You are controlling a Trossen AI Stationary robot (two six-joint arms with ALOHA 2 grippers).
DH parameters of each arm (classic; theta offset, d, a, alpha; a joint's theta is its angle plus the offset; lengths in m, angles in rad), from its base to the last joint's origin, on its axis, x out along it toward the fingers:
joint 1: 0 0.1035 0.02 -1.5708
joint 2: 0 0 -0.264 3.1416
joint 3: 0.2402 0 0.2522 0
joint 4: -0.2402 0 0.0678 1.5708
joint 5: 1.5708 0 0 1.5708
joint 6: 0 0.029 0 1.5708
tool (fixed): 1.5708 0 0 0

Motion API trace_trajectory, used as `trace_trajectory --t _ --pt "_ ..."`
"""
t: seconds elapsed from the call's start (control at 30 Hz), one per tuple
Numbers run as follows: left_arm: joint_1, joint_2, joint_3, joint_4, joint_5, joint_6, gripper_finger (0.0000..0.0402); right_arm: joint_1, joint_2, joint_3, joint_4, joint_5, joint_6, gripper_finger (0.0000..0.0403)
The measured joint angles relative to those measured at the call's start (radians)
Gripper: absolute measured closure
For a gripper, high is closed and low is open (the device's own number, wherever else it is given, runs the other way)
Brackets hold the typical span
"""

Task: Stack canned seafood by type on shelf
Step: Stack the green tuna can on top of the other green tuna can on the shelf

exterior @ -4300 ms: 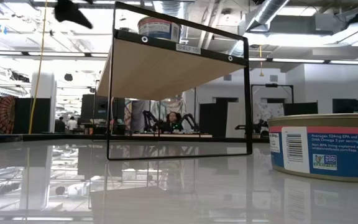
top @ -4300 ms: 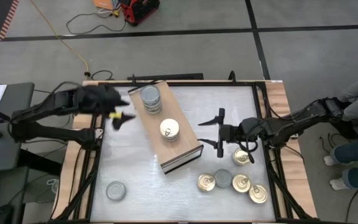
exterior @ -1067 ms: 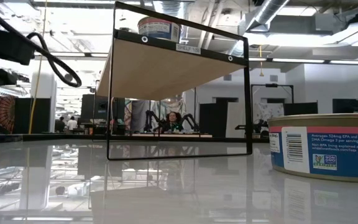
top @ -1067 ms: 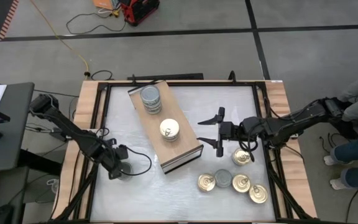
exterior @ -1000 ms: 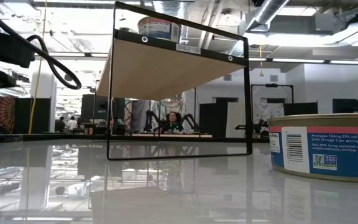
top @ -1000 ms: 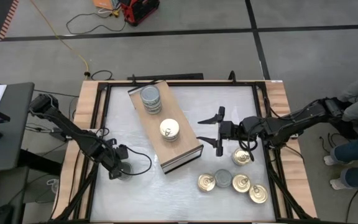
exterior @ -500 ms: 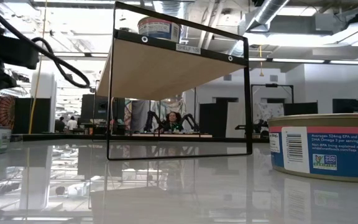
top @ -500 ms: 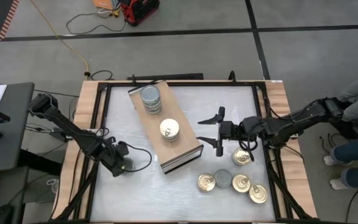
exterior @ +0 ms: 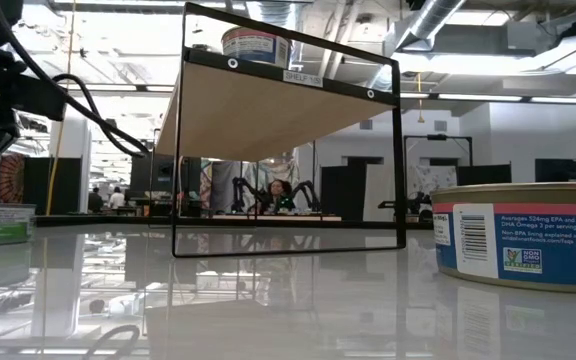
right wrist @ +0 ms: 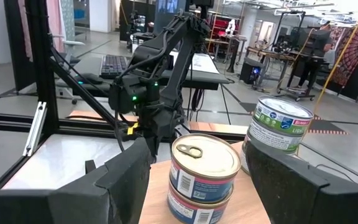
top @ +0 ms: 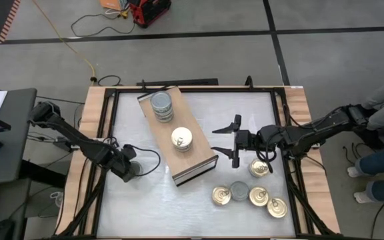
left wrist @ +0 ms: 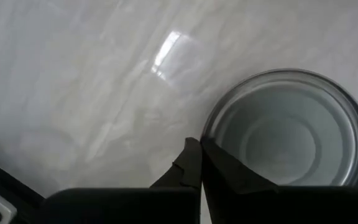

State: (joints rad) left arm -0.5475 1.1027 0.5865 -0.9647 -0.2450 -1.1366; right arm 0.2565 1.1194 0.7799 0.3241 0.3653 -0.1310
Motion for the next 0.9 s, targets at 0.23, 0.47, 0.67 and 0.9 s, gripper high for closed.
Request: trace_trajectory --t 0.23,0.47,0.67,0.9 --pt "0.025 -0.043 -0.003 0.086 0.061 0.175 0.0401 0.0 0.0 0.0 0.001 0.0 0.003 0.0112" --pt "0.08 -0.136 -0.004 0.089 0.088 0.288 0.0401 0.0 0.0 0.0 0.002 -0.001 0.003 0.0112" --pt "0.095 -0.229 -0.002 0.111 0.051 0.231 0.0394 -0.001 0.0 0.0 0.001 -0.001 0.002 0.0112" --pt "0.162 -0.318 0.006 0.109 0.042 0.27 0.03 -0.001 0.0 0.0 0.002 -0.001 0.002 0.0112"
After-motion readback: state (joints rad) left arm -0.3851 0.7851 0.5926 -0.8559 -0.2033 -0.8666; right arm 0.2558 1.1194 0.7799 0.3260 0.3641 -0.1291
